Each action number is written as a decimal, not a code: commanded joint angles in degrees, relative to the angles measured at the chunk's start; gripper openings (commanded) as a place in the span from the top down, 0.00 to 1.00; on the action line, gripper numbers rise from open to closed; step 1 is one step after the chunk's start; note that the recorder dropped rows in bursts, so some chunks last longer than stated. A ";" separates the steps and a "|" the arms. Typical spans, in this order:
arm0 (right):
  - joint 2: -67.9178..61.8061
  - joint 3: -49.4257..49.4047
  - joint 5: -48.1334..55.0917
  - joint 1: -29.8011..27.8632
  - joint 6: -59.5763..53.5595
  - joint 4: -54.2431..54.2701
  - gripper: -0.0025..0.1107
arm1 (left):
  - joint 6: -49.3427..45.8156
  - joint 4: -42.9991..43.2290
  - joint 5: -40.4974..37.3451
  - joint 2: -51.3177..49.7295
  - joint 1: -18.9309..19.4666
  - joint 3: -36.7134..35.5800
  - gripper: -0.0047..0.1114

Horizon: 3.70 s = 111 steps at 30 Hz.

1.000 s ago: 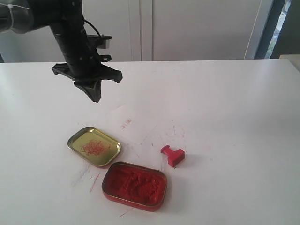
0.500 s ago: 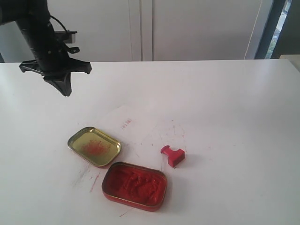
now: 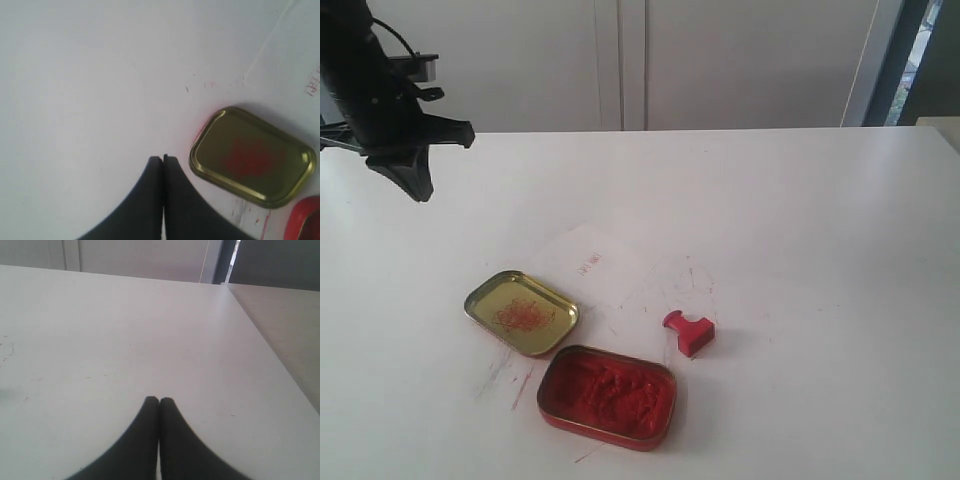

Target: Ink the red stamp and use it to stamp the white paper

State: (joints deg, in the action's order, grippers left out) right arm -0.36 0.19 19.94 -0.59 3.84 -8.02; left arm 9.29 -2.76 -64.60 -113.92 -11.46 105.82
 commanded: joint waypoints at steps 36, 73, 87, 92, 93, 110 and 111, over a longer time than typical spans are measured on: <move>0.36 -0.19 -0.77 0.15 -0.11 -0.46 0.98 | -3.72 6.17 12.53 68.99 0.12 -44.49 0.96; 0.36 -0.19 -0.77 0.15 -0.11 -0.46 0.98 | -1.94 7.32 20.29 80.89 3.42 -54.14 0.96; 0.36 -0.19 -0.77 0.15 -0.11 -0.46 0.98 | -2.04 9.54 30.45 93.52 3.42 -74.33 0.96; 0.36 -0.19 -0.77 0.15 -0.11 -0.46 0.98 | -2.04 9.54 30.70 98.70 3.42 -79.94 0.96; 0.36 -0.19 -0.77 0.15 -0.11 -0.46 0.98 | -2.04 9.54 30.70 99.61 3.42 -81.05 0.96; 0.36 -0.19 -0.77 0.15 -0.11 -0.46 0.98 | -2.04 10.79 43.26 106.59 6.14 -96.54 0.96; 0.36 -0.19 -0.77 0.15 -0.11 -0.46 0.98 | -2.04 10.79 43.82 106.59 6.80 -97.04 0.96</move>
State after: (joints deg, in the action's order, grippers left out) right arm -0.36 0.11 19.50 -0.59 3.84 -8.02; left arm 6.80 7.86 -22.65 -7.53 -6.23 10.14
